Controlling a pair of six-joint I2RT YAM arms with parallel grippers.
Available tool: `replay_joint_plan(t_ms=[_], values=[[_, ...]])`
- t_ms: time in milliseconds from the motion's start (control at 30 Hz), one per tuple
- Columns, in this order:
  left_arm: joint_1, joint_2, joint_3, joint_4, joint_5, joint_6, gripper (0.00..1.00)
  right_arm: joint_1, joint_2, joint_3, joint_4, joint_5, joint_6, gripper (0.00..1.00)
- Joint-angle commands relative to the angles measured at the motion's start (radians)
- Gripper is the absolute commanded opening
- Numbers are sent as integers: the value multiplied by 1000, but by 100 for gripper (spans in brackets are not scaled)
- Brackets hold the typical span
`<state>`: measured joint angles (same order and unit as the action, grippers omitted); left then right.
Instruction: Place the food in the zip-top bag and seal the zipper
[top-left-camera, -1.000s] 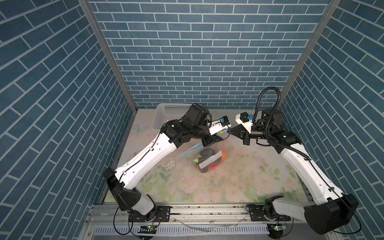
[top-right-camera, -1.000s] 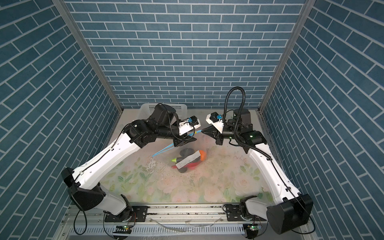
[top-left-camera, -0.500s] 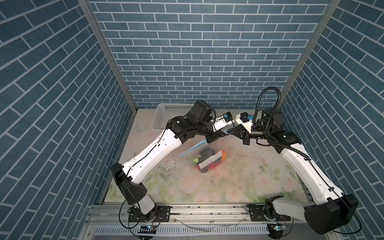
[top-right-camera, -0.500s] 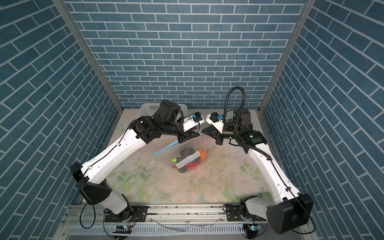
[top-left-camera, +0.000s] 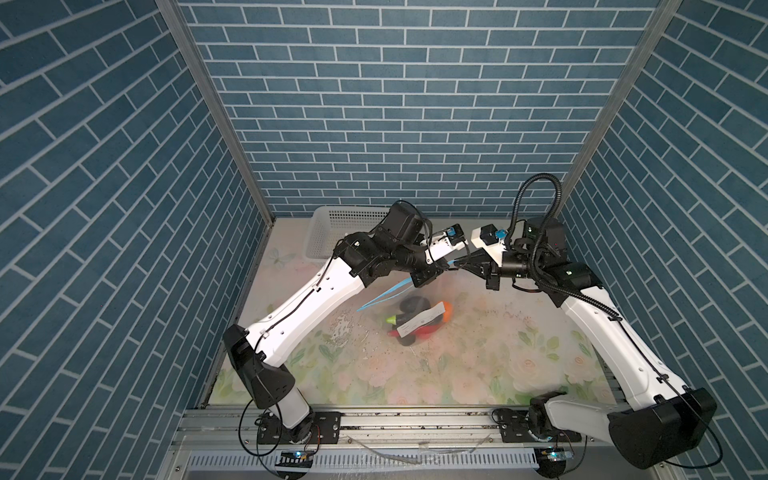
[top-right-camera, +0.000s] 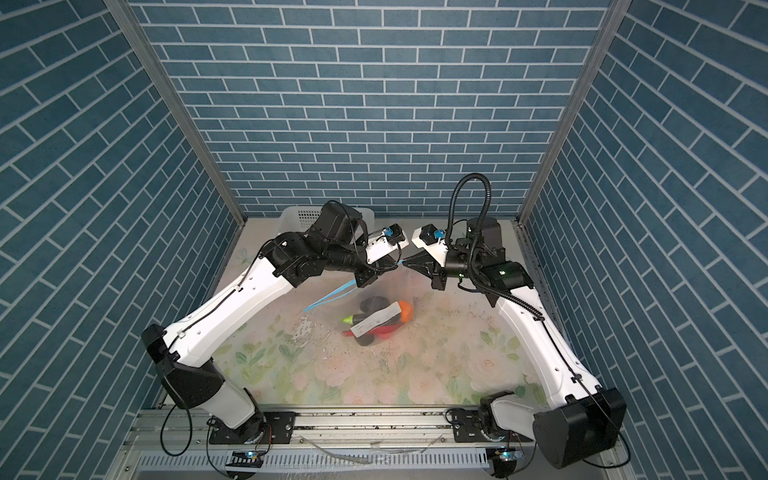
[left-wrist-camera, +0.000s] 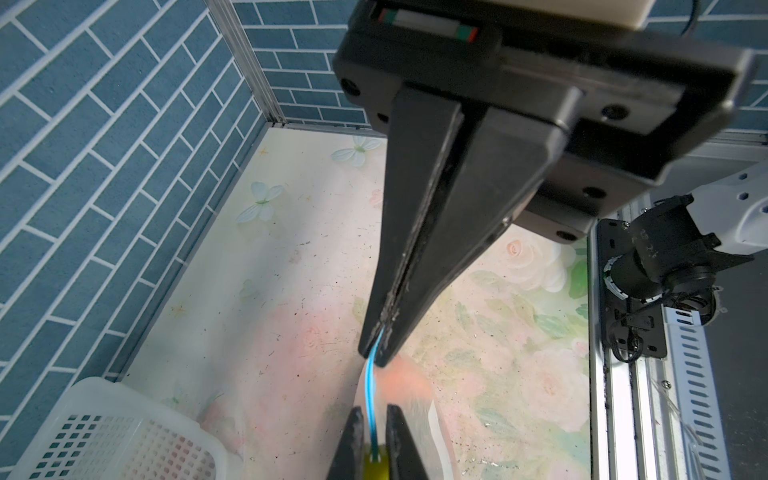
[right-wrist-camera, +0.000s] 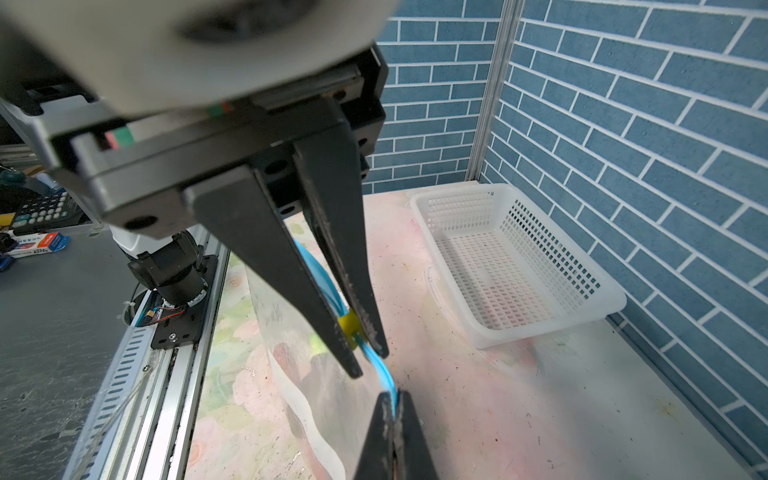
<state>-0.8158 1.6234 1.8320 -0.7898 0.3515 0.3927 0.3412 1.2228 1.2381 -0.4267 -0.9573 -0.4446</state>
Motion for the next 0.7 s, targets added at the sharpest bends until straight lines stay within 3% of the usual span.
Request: replay_joint_plan(t_ms=[0,667], values=[[0,-8,14,-18,-1,-4,5,-3,-20,37,28,-23,-9,0],[24,-77,-73,0,-17,-7,4,-10,-8,52,18,8,-8,0]])
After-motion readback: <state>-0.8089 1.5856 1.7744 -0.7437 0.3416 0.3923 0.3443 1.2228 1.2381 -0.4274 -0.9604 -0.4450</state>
